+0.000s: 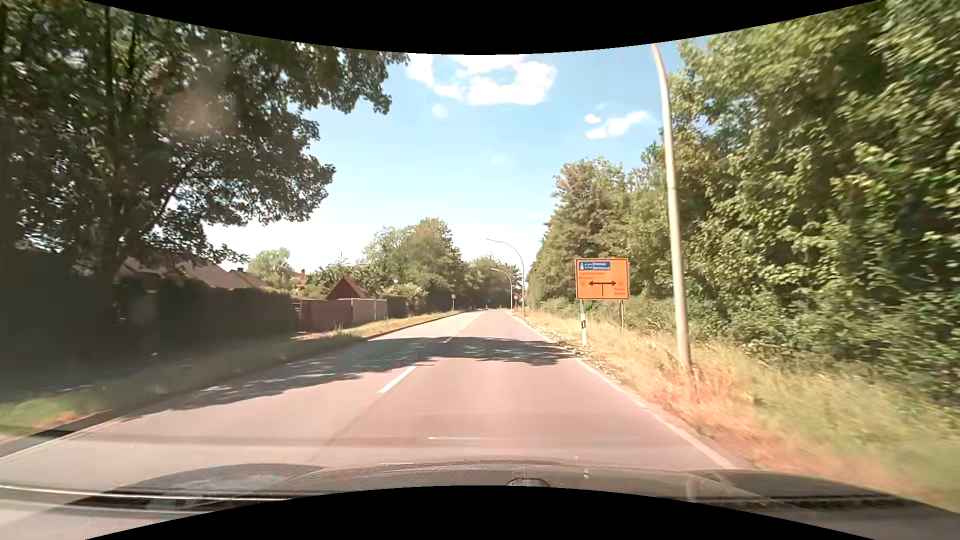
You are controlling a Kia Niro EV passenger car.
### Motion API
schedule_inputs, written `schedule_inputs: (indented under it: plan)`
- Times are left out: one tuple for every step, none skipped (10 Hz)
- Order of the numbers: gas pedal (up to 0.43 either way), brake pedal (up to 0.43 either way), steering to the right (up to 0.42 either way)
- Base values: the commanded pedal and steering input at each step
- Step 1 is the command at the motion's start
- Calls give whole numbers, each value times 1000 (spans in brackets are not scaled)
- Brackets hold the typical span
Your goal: Follow the waypoints while adhering to traffic rules and regulations
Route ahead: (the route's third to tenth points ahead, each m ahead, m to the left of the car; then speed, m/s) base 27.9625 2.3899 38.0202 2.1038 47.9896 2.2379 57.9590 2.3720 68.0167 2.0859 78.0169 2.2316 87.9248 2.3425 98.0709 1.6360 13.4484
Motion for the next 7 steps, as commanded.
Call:
schedule_inputs:
  plan:
    - [177, 0, -1]
    - [177, 0, -1]
    - [177, 0, -1]
    - [177, 0, -1]
    - [177, 0, -1]
    - [177, 0, -1]
    - [177, 0, -1]
